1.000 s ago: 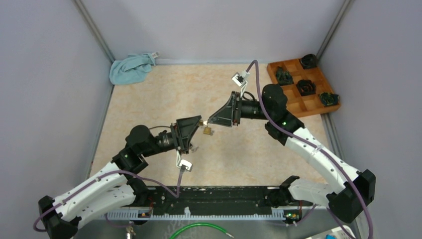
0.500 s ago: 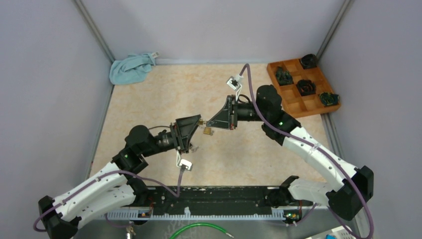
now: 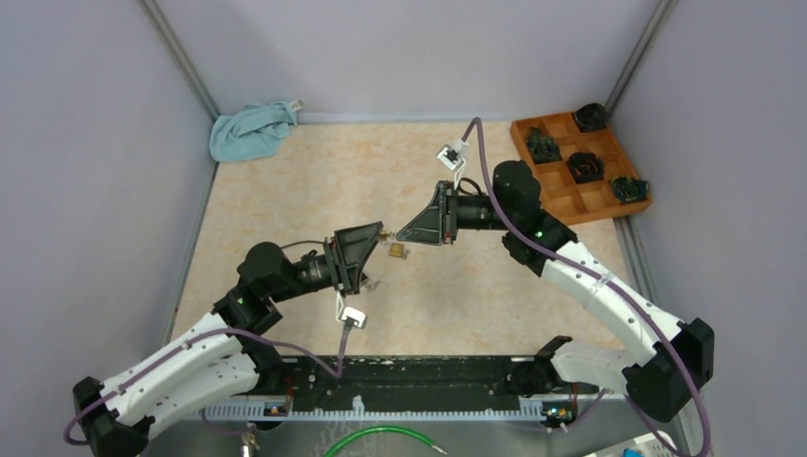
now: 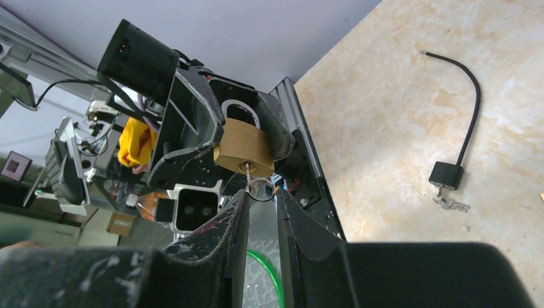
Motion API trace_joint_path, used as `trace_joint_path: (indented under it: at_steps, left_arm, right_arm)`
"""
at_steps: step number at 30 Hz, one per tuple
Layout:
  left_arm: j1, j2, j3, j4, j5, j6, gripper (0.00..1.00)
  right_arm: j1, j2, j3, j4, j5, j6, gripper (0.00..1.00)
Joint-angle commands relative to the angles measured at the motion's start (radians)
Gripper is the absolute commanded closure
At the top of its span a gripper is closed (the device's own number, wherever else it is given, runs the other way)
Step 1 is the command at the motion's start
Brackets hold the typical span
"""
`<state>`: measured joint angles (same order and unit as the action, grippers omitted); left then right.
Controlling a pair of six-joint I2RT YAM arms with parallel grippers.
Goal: Unlock with the key
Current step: Unlock the lock.
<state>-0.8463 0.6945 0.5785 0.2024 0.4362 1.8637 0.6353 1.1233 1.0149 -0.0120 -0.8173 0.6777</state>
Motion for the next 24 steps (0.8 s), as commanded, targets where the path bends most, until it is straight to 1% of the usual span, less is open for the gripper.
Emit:
trace_joint_path:
  at_steps: [1,7,12,13,16,24]
  left_arm:
    - [-0.003,-0.018,-0.005,0.048,0.02,0.041,1.0]
    - [-0.004,-0.018,-0.015,0.048,0.018,0.048,1.0]
    - [-0.003,-0.012,-0.013,0.048,0.021,0.056,1.0]
    - [-0.003,-0.012,-0.013,0.048,0.02,0.057,1.0]
    - [-0.003,-0.012,-0.011,0.048,0.018,0.056,1.0]
    - [-0.004,-0.013,-0.015,0.06,0.021,0.063,1.0]
  right_arm:
    - [-0.013,-0.005,0.029,0.058,-0.025,0.026,0.78]
    - [-0.012,0.007,0.045,0.094,-0.043,0.047,0.79]
    - [-0.011,0.016,0.025,0.122,-0.055,0.071,0.84]
    - [-0.011,0.017,0.02,0.133,-0.061,0.077,0.85]
    - [-0.011,0.022,0.01,0.153,-0.066,0.086,1.0]
    - [-0.006,0.014,-0.006,0.204,-0.057,0.123,1.0]
